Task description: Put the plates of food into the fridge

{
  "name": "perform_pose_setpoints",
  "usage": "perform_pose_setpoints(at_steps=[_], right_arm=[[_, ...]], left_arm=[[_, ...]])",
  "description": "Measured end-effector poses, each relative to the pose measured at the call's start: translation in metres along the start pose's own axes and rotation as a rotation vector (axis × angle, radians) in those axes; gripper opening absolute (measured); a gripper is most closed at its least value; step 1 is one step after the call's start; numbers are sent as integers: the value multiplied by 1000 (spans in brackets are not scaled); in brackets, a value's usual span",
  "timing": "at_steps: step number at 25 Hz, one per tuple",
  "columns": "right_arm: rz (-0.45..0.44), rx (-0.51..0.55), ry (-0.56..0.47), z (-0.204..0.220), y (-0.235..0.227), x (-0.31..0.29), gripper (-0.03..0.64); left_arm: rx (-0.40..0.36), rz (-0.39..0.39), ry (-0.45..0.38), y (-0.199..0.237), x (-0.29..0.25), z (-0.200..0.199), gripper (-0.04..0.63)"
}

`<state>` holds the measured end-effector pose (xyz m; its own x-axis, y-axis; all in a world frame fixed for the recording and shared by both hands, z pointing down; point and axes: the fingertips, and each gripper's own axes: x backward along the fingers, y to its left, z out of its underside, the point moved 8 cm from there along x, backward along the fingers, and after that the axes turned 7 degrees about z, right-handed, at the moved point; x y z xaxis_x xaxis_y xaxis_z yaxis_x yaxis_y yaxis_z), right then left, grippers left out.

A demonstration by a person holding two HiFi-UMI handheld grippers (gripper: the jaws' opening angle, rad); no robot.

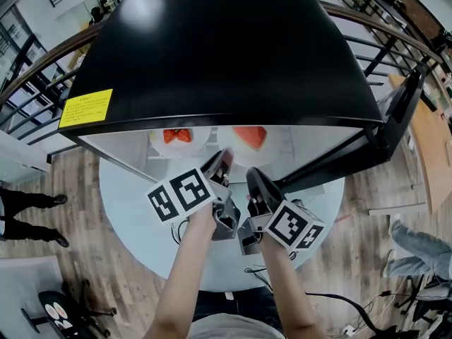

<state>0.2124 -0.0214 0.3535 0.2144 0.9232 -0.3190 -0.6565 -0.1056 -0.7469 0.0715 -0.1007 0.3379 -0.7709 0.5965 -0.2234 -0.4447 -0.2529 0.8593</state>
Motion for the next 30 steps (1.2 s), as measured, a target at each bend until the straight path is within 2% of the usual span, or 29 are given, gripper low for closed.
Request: perform_pose_setpoints(at_steps=[10,12,15,19,22,26,30], right_arm=[[52,-12,-56,-25,-12,-18,14],[58,-5,-63,-27,-13,-20,14],[64,25,-71,-29,-12,-20,14],[45,71,-102,-26,-6,-10,14],[11,120,-133,-22,5,5,14],[-11,275,-192,-20,20,26,14],[-43,416,-248,-16,26,45,14]], left_arm=[[-66,52,87,-7,-1,17,43],[-86,61,73,-9,1,20,43],[-148,68,-2,-12,8,21,43],[-320,54,-92,-19,21,22,43],[-464,74,-128,-33,31,24,41],[-703,70,-160,-54,50,30,41],[-870,39,-190,-65,72,42,30]])
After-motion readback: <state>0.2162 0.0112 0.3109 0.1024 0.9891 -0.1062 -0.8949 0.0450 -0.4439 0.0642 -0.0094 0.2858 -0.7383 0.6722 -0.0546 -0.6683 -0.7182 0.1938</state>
